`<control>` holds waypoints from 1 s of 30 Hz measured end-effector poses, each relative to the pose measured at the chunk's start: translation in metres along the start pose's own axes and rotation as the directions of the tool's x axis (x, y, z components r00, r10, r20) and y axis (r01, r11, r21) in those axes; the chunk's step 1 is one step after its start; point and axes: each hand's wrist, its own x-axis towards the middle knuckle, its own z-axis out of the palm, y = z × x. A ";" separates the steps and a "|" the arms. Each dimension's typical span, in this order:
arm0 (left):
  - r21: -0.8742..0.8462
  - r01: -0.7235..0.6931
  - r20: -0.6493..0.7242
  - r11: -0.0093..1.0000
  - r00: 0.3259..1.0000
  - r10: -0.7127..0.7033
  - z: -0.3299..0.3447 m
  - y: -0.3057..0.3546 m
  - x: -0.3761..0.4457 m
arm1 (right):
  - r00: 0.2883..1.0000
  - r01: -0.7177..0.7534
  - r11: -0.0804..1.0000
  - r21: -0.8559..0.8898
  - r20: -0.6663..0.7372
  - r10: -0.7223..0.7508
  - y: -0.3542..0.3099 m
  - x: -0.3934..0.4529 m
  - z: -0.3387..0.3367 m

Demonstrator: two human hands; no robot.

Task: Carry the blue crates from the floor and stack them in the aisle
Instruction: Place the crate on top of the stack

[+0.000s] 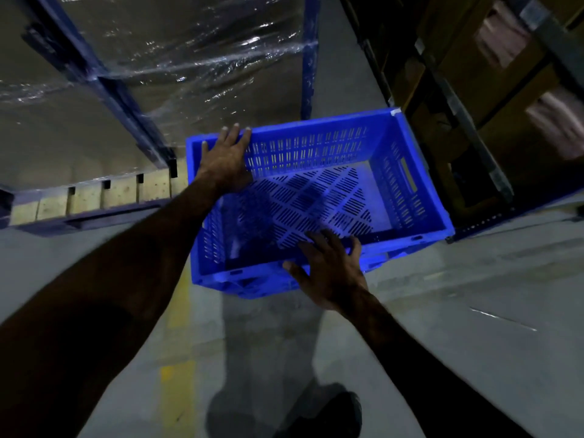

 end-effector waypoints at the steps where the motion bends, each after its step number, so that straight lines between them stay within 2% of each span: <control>1: -0.012 -0.002 -0.001 1.000 1.000 0.002 0.001 -0.002 0.000 | 1.000 0.002 1.000 0.001 0.015 -0.002 0.000 0.001 -0.001; 6: -0.031 -0.022 -0.018 0.999 1.000 0.021 0.005 -0.007 0.006 | 1.000 -0.005 1.000 0.027 0.027 0.004 -0.003 0.006 -0.007; 12: 0.028 0.006 0.100 1.000 0.995 -0.009 -0.016 -0.003 -0.004 | 0.993 -0.024 0.997 0.079 0.117 0.015 -0.004 0.003 -0.017; 14: -0.012 0.049 0.124 0.999 0.991 -0.047 -0.016 -0.001 -0.022 | 0.989 -0.019 0.996 0.089 0.149 0.006 -0.001 0.002 -0.021; 16: -0.088 0.086 0.071 0.992 0.994 -0.080 -0.011 0.005 -0.052 | 0.985 -0.043 0.989 0.144 0.170 0.018 0.004 0.004 -0.022; 17: -0.114 0.111 0.022 0.987 0.994 -0.110 -0.007 0.006 -0.070 | 0.992 -0.054 0.982 0.181 0.126 0.032 0.009 0.007 -0.025; 19: -0.153 0.186 -0.032 0.971 0.981 -0.193 0.007 0.001 -0.108 | 0.993 -0.082 0.983 0.167 -0.069 0.094 0.028 0.019 -0.036; 20: -0.176 0.222 -0.043 0.959 0.972 -0.233 0.017 -0.004 -0.123 | 0.985 -0.124 0.984 0.125 -0.107 0.138 0.046 0.030 -0.045; 22: -0.278 0.301 -0.070 0.912 0.941 -0.332 0.036 -0.013 -0.144 | 0.967 -0.251 0.967 0.029 -0.025 0.252 0.088 0.054 -0.070; 24: -0.415 0.350 -0.059 0.840 0.911 -0.409 0.046 -0.014 -0.151 | 0.931 -0.364 0.931 -0.017 -0.014 0.364 0.126 0.072 -0.090; 27: -0.532 0.395 -0.029 0.749 0.875 -0.483 0.054 0.001 -0.150 | 0.872 -0.488 0.865 0.114 0.018 0.489 0.170 0.086 -0.098; 29: -0.541 0.391 -0.074 0.745 0.860 -0.506 0.057 0.005 -0.151 | 0.849 -0.525 0.825 0.209 0.058 0.525 0.181 0.081 -0.089; 30: -0.538 0.385 -0.094 0.750 0.856 -0.508 0.060 0.002 -0.151 | 0.849 -0.522 0.827 0.209 0.036 0.527 0.184 0.079 -0.084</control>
